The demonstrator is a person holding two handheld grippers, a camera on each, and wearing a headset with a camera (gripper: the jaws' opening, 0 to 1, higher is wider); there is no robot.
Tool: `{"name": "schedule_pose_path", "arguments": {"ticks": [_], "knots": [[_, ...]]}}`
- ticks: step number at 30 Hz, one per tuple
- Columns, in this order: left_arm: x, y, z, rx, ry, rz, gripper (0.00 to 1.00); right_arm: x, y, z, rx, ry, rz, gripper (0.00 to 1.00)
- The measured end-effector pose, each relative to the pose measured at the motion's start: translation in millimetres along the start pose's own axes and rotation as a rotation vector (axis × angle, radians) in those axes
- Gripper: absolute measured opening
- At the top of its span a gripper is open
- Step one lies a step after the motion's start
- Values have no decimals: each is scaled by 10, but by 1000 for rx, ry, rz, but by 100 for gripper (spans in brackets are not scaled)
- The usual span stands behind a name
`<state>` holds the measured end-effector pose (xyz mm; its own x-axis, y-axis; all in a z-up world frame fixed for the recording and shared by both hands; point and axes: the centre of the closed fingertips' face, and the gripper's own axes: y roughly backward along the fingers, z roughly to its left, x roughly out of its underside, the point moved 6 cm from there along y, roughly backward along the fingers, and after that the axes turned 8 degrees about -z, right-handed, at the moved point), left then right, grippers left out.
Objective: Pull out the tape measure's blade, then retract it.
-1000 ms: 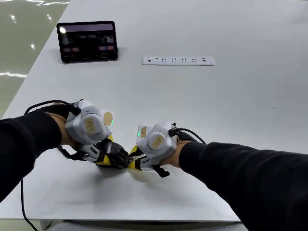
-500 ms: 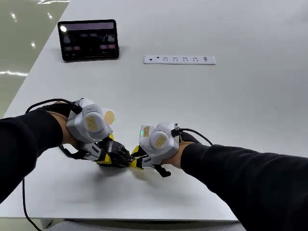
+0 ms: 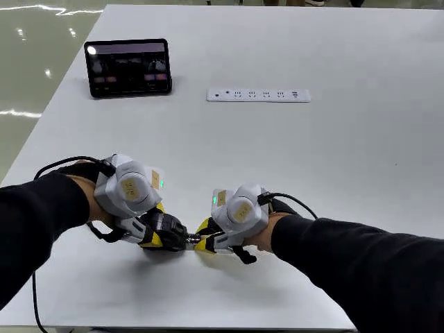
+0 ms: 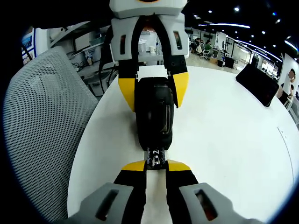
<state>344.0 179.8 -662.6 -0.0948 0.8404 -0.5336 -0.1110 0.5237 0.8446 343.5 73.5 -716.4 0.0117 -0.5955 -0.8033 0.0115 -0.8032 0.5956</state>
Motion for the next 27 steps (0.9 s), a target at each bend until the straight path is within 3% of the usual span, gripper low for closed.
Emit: {"name": "schedule_pose_path", "arguments": {"ticks": [6, 10, 14, 19, 27], "knots": [[20, 3, 7, -2, 13, -1, 29, -98, -54, -18, 4, 0, -13, 17], [30, -2, 14, -3, 24, -2, 29, -89, -115, -25, 12, 2, -10, 11], [44, 7, 13, -15, 16, -3, 29, -65, -54, -54, 17, 20, -19, 9], [44, 8, 16, -23, 25, -13, 29, 20, 54, -77, 21, -32, -23, 9], [46, 7, 23, -24, 34, -13, 29, 84, 131, -87, 17, -41, -11, 9]]}}
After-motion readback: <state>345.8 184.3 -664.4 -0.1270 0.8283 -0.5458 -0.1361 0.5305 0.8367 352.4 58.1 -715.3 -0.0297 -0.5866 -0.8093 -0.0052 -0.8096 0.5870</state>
